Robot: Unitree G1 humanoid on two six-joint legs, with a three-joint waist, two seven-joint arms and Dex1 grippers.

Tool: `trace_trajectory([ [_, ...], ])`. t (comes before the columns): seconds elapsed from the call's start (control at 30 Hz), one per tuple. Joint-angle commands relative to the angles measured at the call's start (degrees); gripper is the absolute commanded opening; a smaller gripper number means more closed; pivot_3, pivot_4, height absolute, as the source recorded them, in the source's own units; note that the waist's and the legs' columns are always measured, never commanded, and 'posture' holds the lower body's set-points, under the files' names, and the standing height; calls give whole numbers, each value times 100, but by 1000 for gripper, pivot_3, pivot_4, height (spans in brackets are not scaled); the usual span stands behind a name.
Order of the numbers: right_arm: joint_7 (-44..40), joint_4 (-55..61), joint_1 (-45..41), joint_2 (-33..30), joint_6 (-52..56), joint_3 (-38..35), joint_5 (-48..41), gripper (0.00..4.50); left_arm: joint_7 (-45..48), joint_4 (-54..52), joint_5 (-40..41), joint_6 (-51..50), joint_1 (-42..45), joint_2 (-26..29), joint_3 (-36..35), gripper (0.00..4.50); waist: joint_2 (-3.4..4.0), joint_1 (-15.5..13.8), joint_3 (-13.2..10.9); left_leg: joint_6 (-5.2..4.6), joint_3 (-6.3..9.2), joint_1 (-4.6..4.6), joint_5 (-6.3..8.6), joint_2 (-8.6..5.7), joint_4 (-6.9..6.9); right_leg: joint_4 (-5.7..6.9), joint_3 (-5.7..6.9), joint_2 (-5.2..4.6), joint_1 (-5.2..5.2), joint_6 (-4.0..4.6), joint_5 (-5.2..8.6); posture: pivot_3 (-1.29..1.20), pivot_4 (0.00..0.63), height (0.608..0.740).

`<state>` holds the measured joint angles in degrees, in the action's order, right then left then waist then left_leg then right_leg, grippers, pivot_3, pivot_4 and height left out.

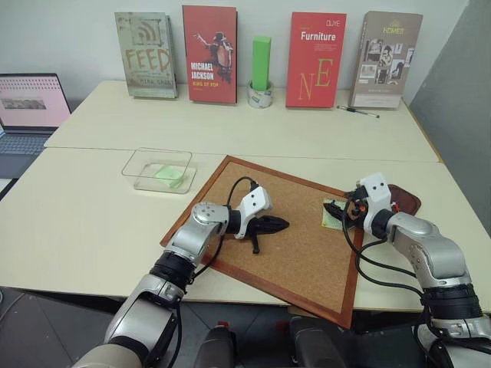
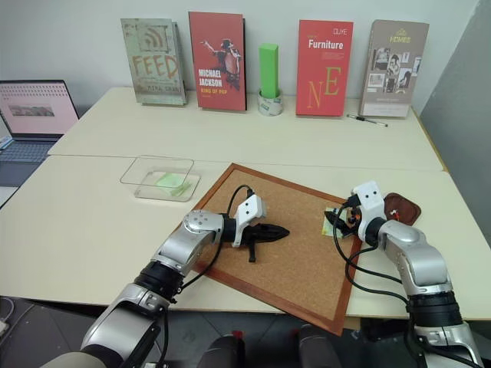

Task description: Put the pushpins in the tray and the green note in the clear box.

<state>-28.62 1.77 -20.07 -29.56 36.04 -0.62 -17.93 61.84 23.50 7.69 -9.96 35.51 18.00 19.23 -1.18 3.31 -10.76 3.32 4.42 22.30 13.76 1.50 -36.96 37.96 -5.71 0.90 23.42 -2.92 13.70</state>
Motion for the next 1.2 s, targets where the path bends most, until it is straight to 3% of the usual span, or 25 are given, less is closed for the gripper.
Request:
trace_trajectory([
  [0.03, -33, -44, -137, 58, -223, 31, 146, 2829, -46, 49, -173, -152, -134, 16, 72, 0, 0, 0, 0, 0, 0, 0, 0, 0, 0, 0, 0, 0, 0, 0, 0, 0, 150, 740],
  [0.47, -134, 124, -118, 21, -348, -62, 283, 66, -105, 124, -267, -139, -131, 29, 111, 0, 0, 3, 0, 0, 0, 0, 0, 0, 0, -1, 0, 0, 0, 0, 0, 0, 150, 740],
  [1.0, 140, 1262, 106, 73, 44, -440, 105, 66, -228, 299, -448, -35, -99, 22, 161, 0, -1, 4, 0, 0, 1, -5, 0, 0, -2, -4, -2, 0, -3, 26, 16, 0, 150, 740],
  [1.2, 306, 1629, 304, -191, 214, -928, 102, 66, -235, 298, -460, -19, -106, 6, 168, 0, -1, -4, 0, 0, 1, -5, 0, 0, -1, -5, -2, 0, -5, 26, 16, 0, 150, 740],
])
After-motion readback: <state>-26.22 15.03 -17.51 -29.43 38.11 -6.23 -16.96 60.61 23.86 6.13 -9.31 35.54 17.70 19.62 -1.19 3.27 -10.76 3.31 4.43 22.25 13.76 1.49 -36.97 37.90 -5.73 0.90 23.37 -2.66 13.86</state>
